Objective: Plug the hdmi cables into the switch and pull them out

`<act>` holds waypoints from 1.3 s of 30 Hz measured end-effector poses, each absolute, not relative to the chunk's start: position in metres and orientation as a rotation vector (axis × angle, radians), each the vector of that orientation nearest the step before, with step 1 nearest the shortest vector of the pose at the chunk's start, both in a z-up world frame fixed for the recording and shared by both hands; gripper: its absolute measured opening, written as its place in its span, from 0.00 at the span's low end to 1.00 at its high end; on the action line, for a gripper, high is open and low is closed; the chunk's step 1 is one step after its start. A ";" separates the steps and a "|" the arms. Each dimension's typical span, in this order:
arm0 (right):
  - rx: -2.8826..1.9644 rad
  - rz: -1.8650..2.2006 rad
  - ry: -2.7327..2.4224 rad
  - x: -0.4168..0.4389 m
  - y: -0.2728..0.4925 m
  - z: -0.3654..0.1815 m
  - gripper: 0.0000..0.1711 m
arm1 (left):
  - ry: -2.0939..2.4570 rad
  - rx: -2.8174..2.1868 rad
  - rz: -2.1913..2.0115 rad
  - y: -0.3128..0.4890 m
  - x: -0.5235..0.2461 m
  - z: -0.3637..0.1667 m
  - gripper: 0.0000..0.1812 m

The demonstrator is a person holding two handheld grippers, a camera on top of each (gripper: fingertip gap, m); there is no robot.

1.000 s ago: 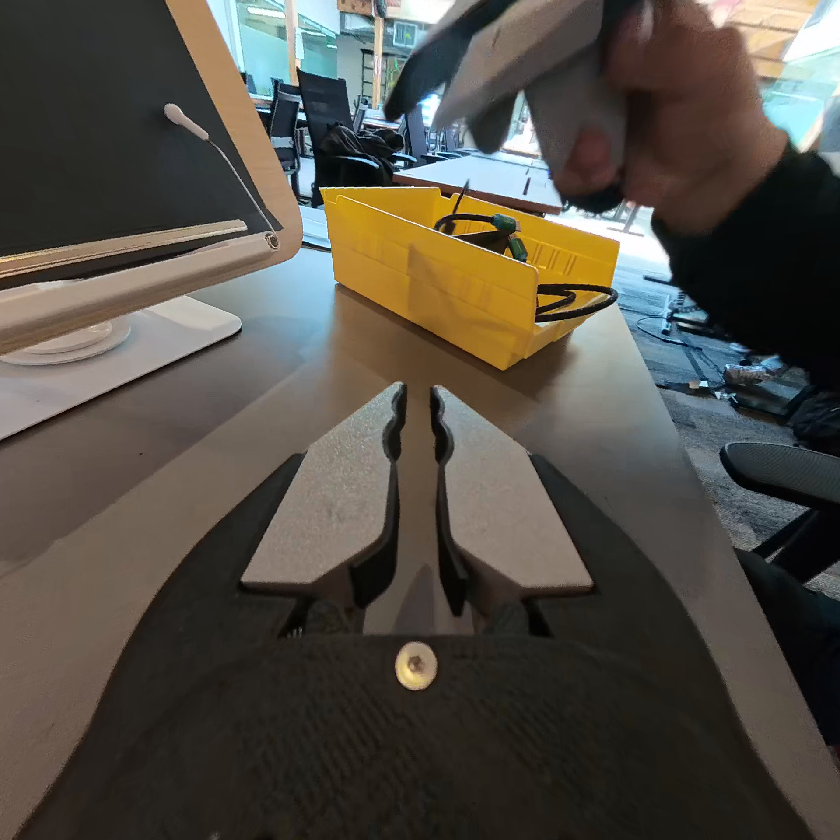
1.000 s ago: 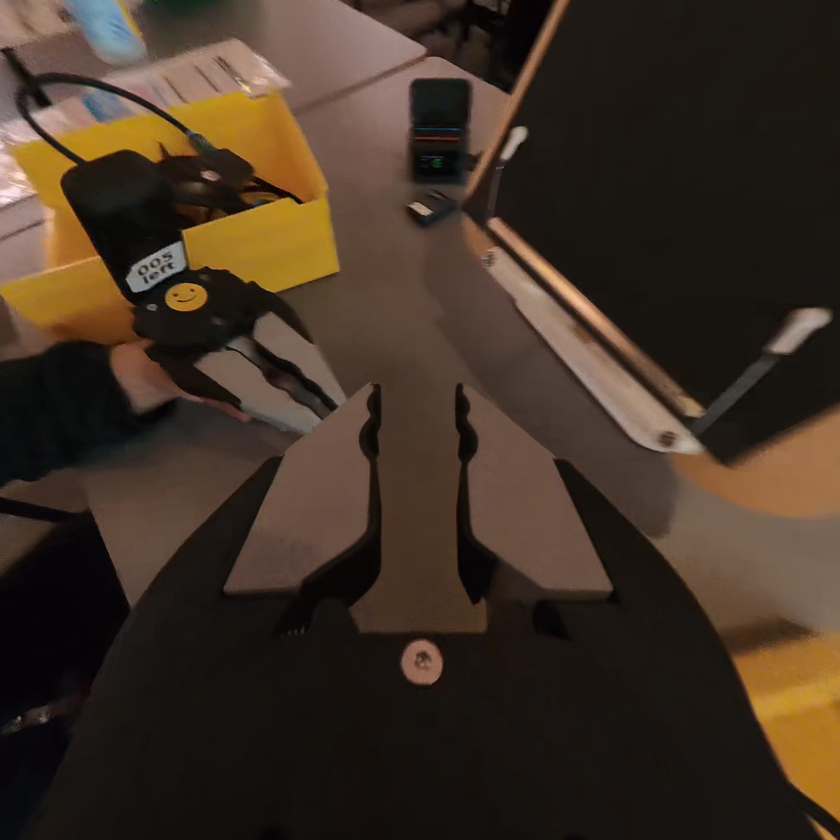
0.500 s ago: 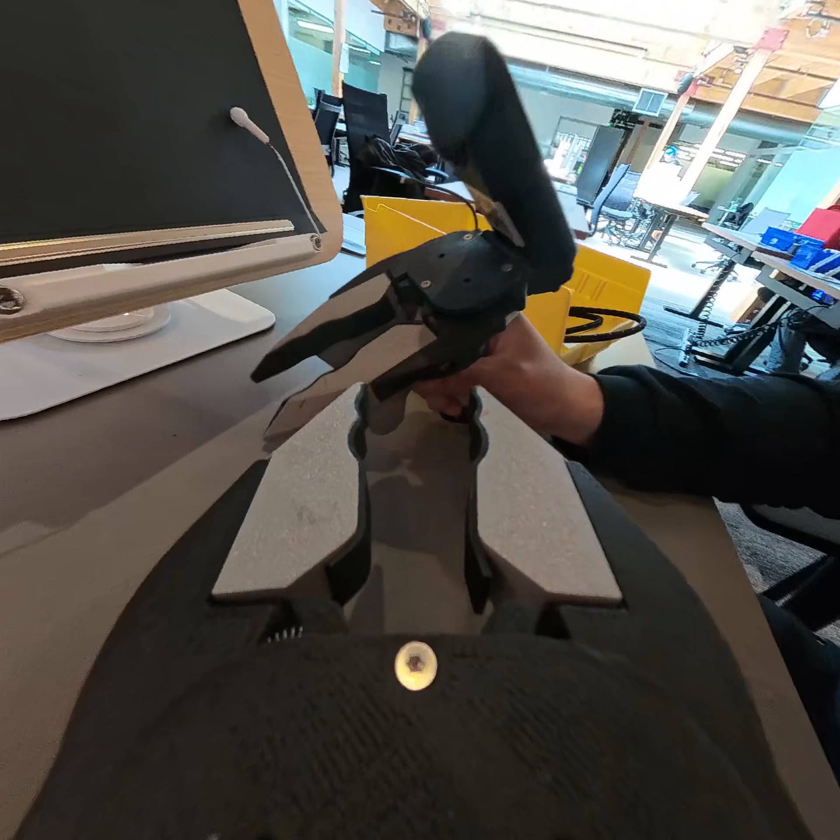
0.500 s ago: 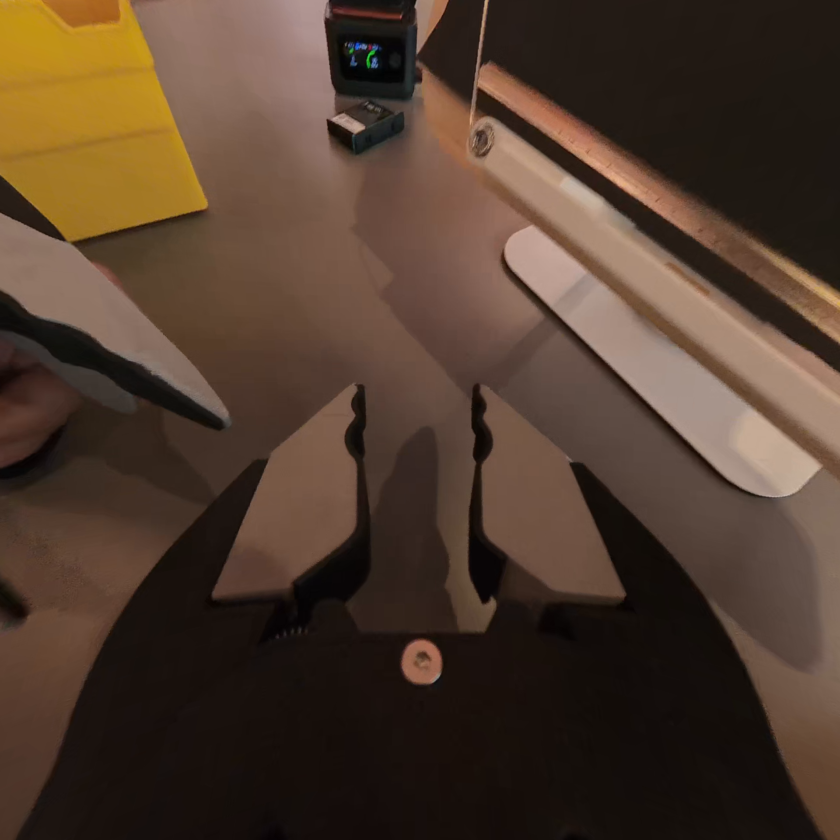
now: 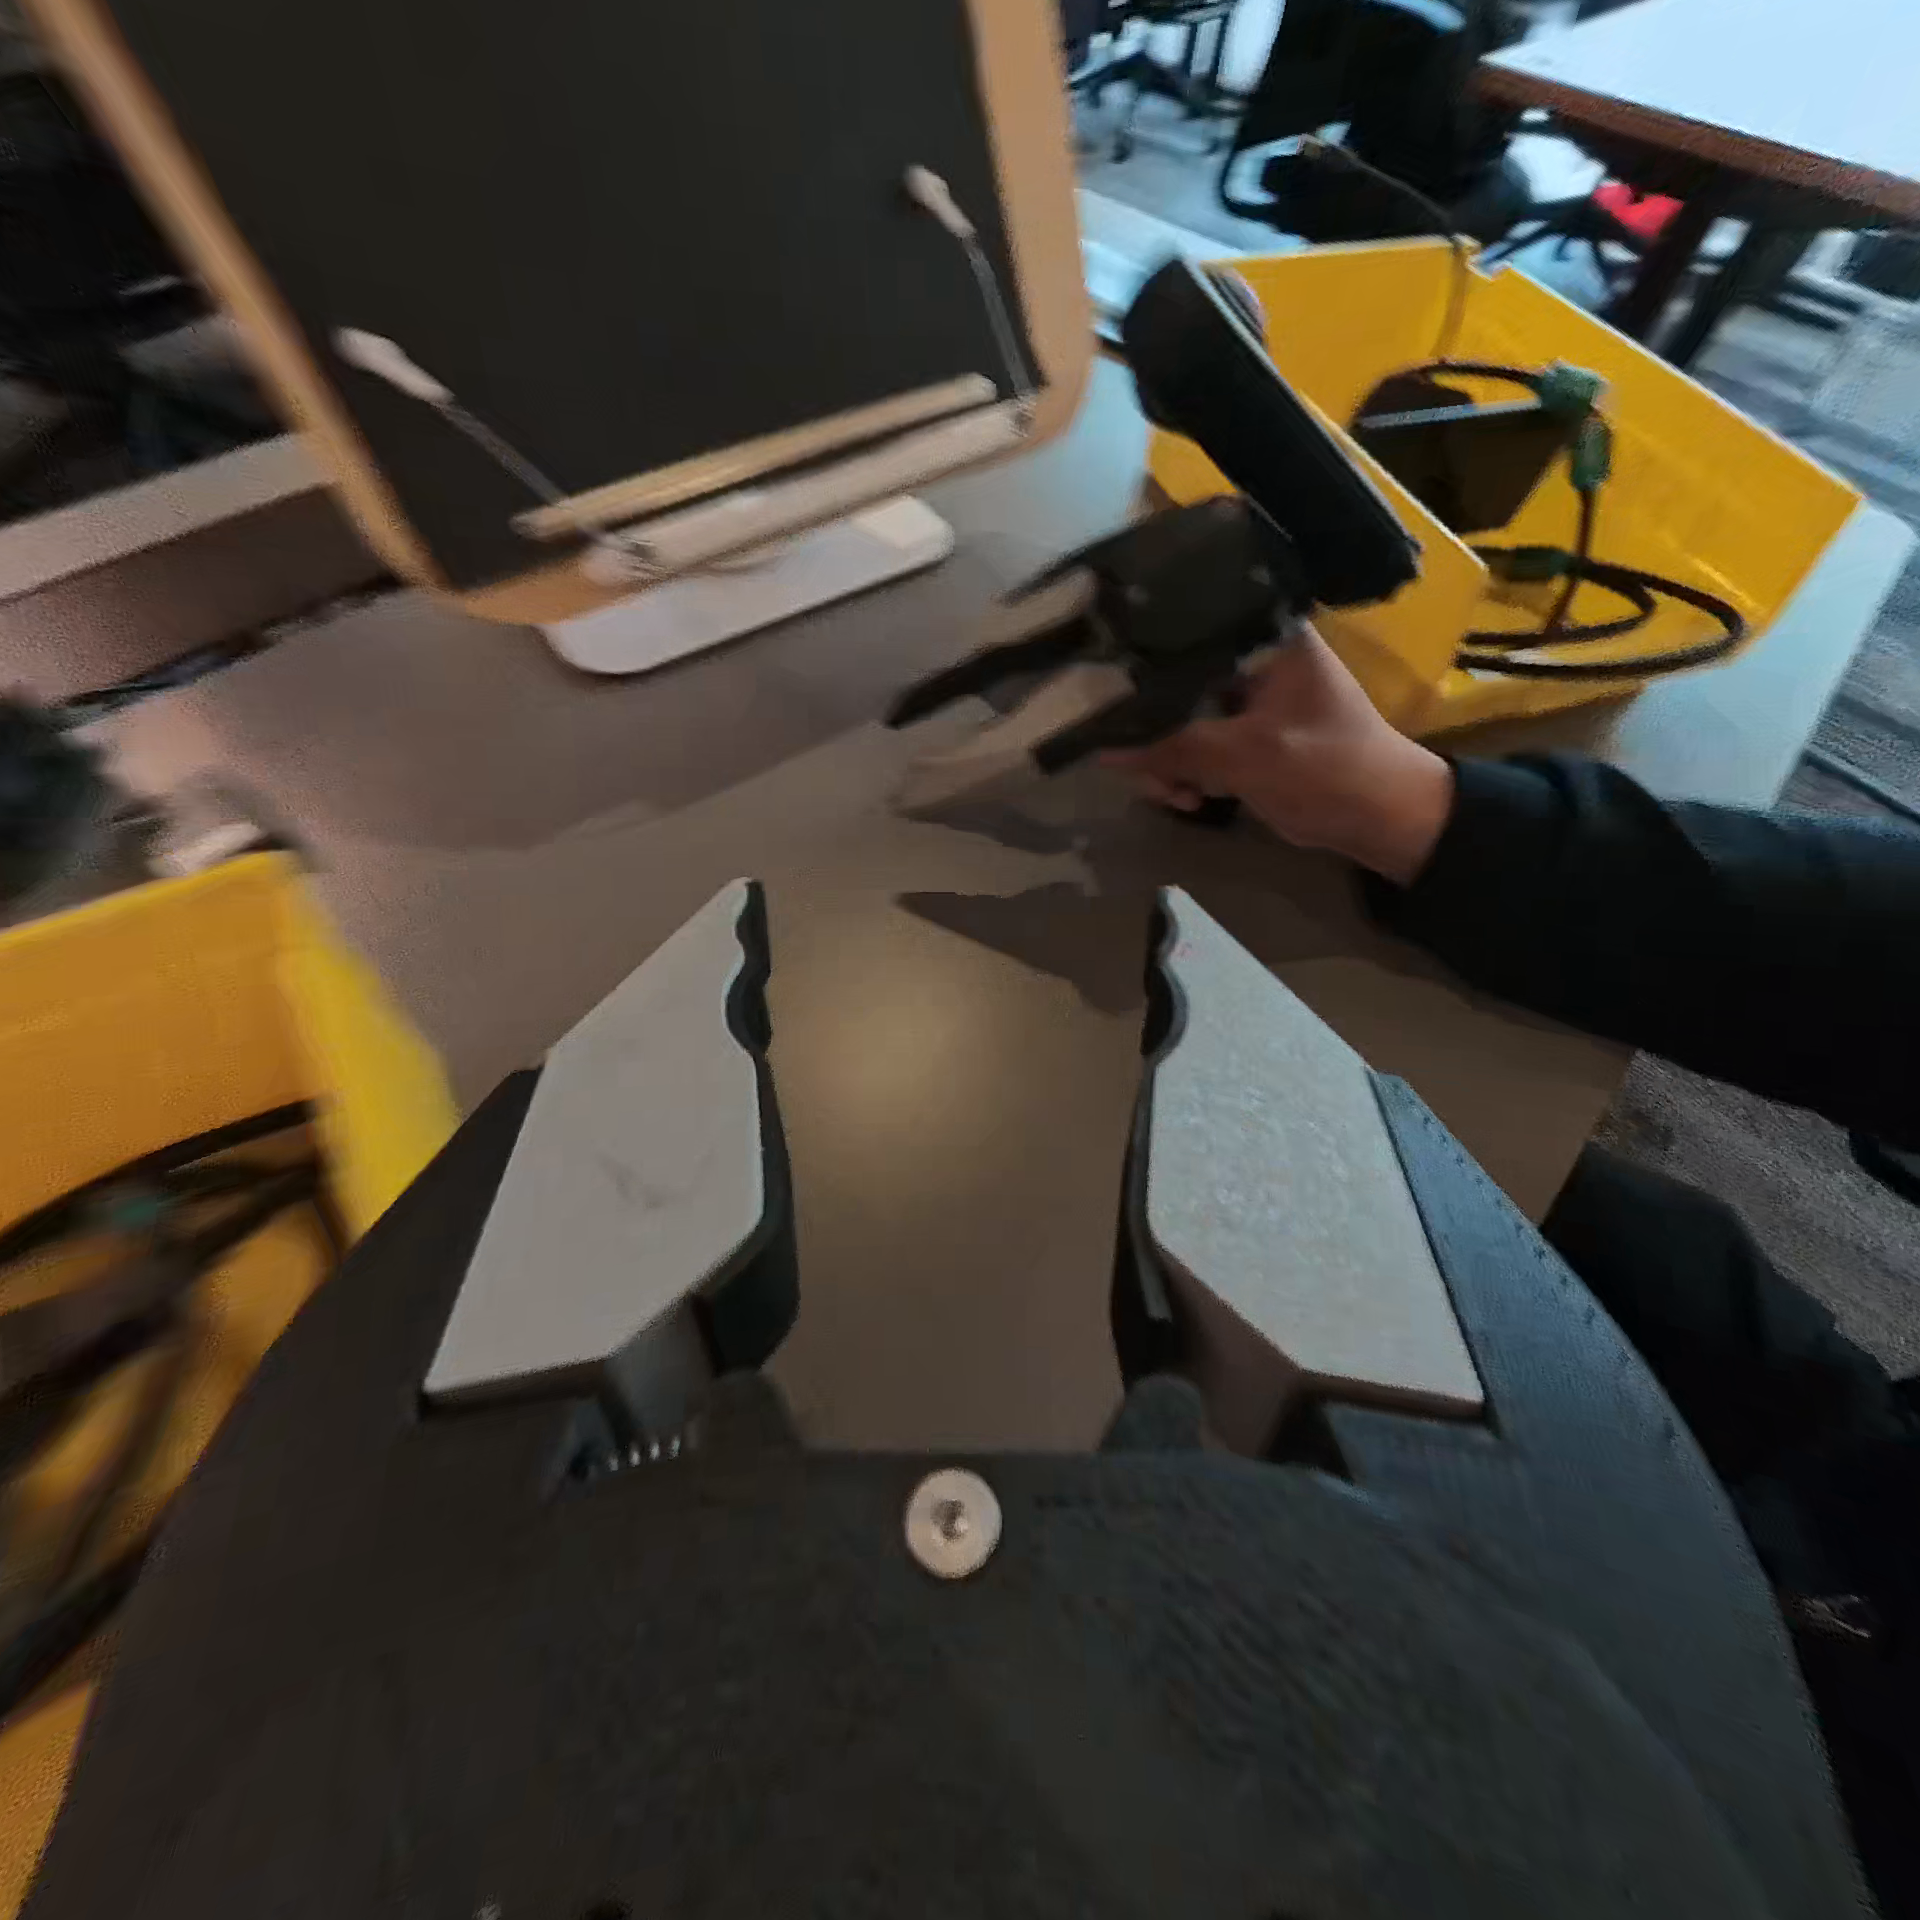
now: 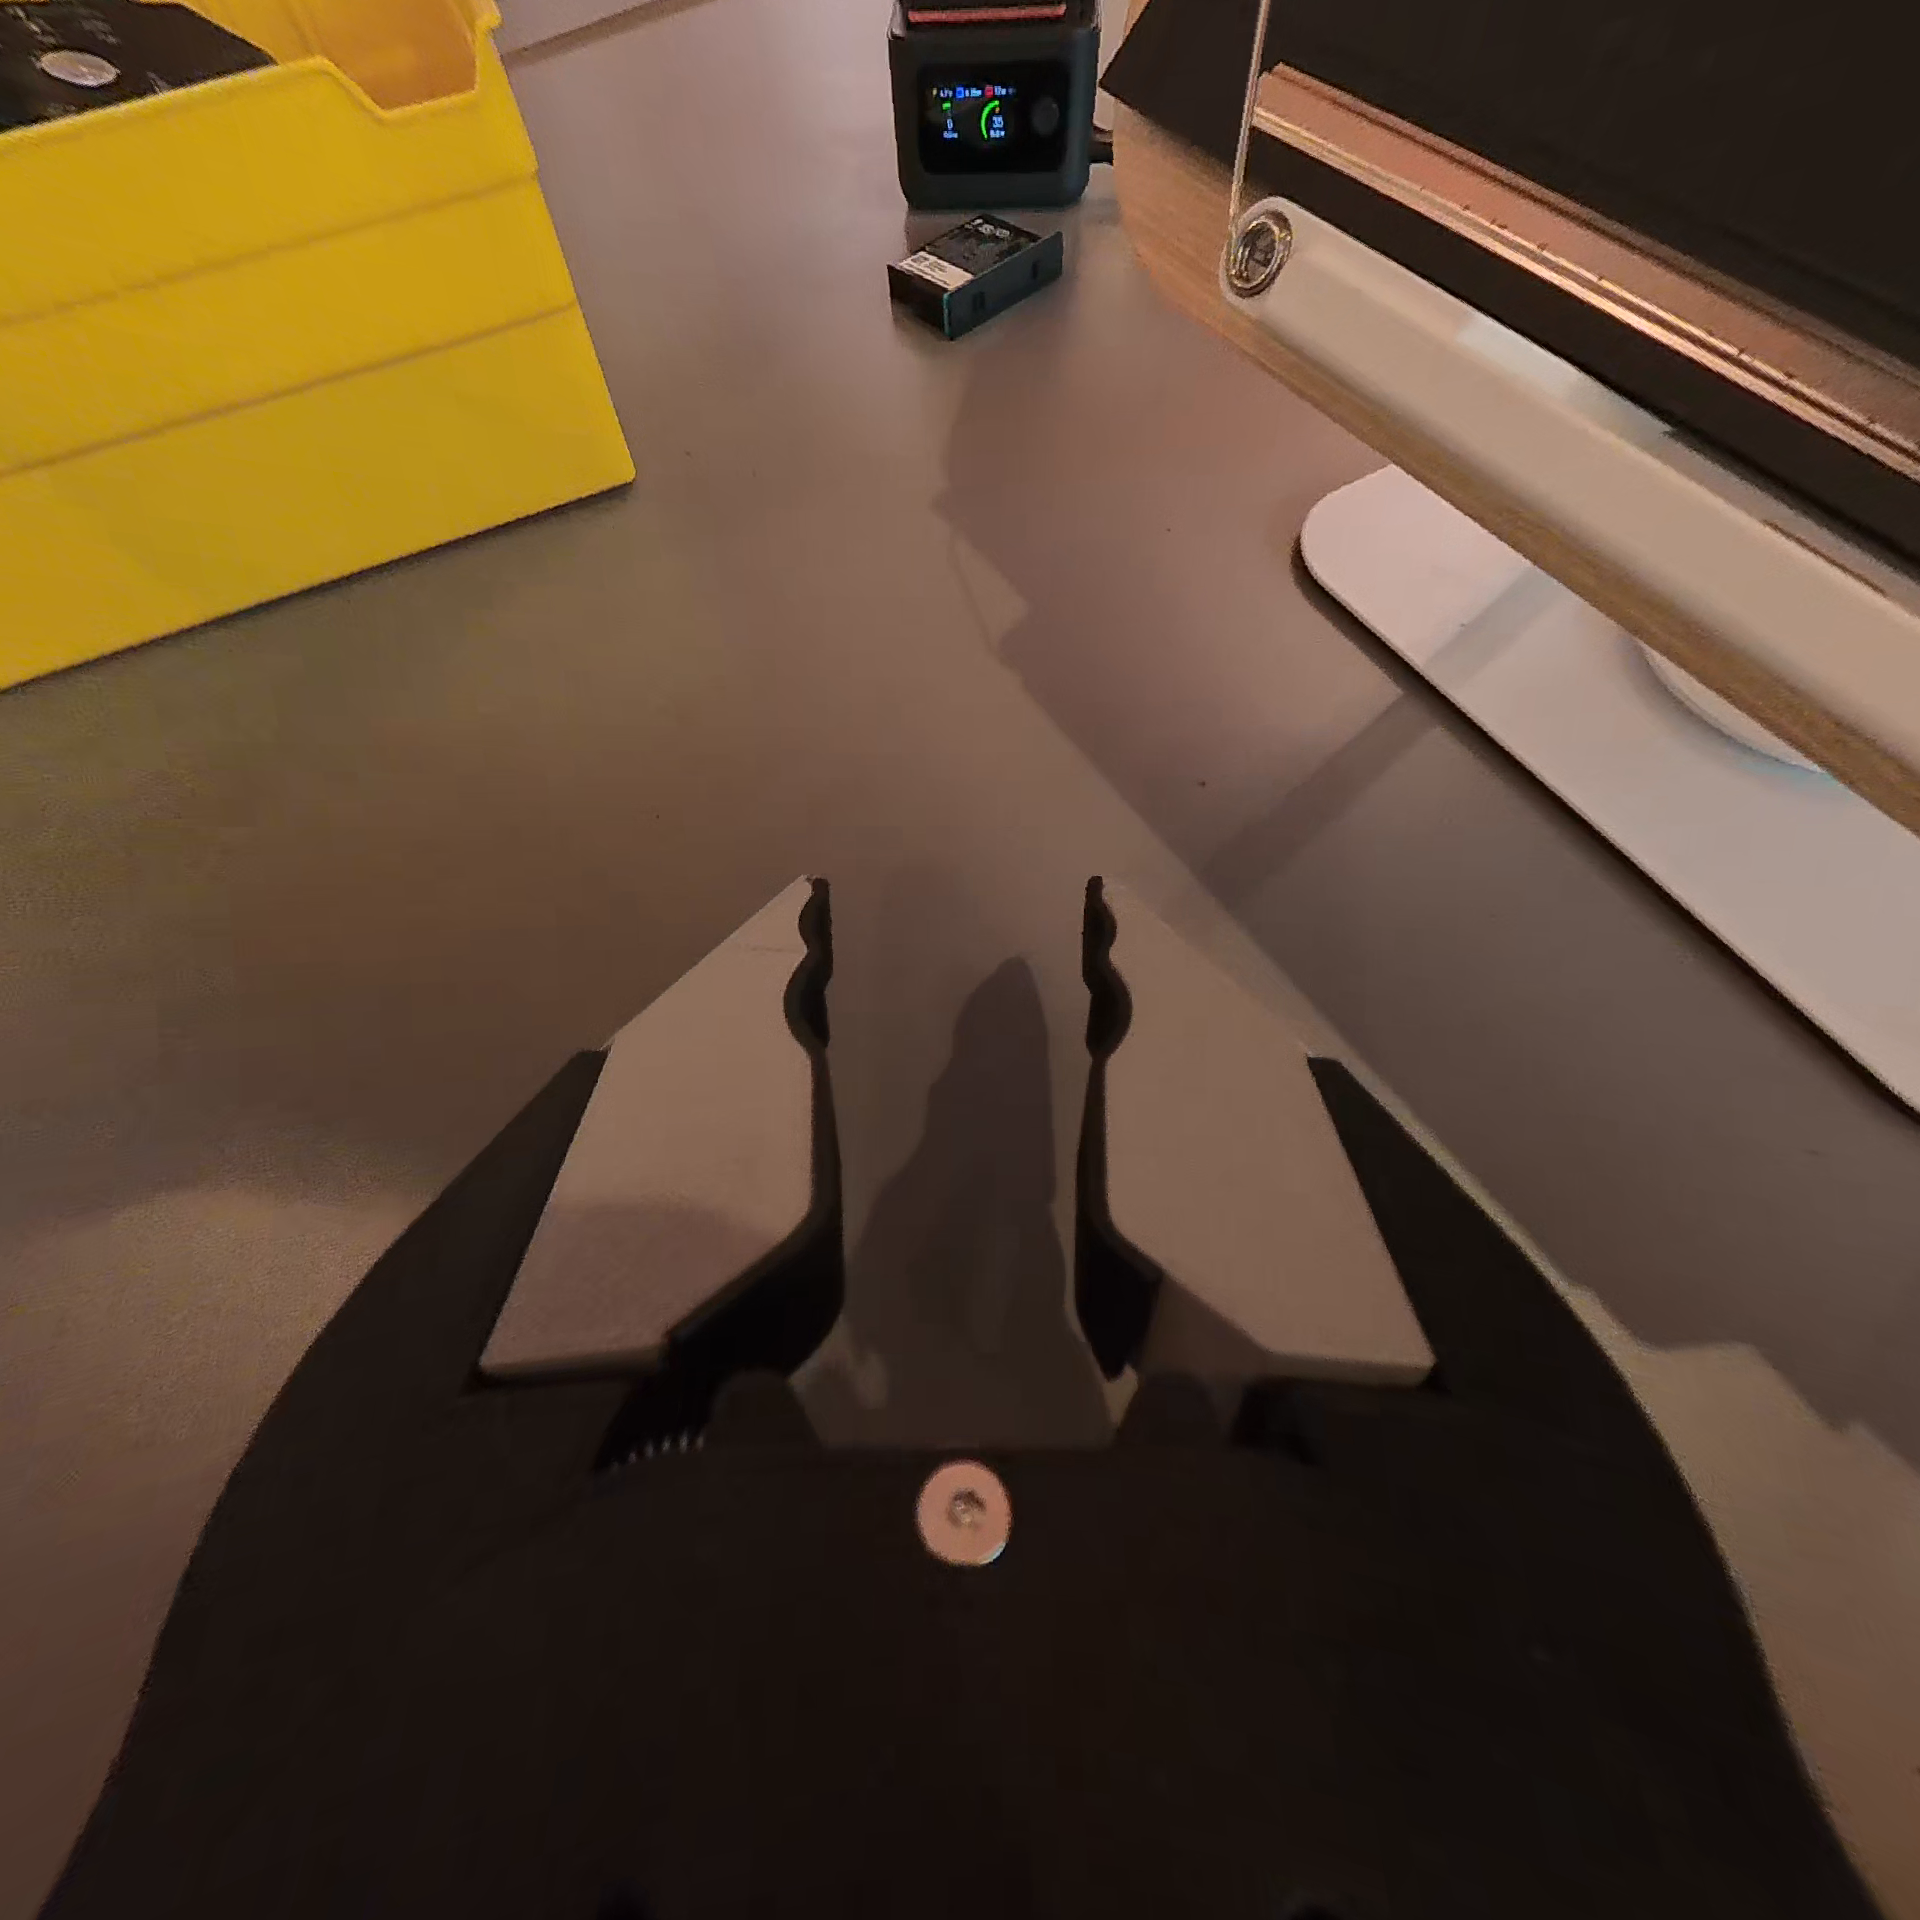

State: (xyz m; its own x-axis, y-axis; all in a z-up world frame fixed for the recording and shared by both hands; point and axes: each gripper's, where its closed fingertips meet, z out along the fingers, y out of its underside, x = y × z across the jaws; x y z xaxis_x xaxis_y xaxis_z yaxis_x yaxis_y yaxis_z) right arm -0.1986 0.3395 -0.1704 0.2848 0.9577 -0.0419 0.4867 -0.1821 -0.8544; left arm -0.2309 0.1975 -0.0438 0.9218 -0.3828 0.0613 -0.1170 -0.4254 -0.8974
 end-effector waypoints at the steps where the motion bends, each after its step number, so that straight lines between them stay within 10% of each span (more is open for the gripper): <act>1: -1.803 0.791 -1.307 -0.199 0.340 -0.171 0.27 | 0.330 -2.029 -0.263 0.194 -0.254 -0.024 0.39; 8: -1.822 0.806 -1.314 -0.199 0.339 -0.172 0.27 | -0.003 -2.535 0.065 0.177 -0.435 -0.044 0.35; 25: -1.802 0.801 -1.330 -0.201 0.336 -0.170 0.25 | 0.083 -2.978 0.316 0.166 -0.476 -0.149 0.31; 39: -1.568 1.190 -1.393 -0.212 0.287 -0.122 0.27 | 1.235 -1.752 1.506 0.214 -0.405 0.050 0.28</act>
State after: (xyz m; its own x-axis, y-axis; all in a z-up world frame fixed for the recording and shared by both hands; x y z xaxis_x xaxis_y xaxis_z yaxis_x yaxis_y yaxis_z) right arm -0.2122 0.2871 -0.1217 -0.0073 0.9846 -0.1745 0.3264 -0.1626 -0.9311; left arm -0.4054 0.2144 0.0501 -0.0319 -0.3019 -0.9528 -0.8753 -0.4518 0.1725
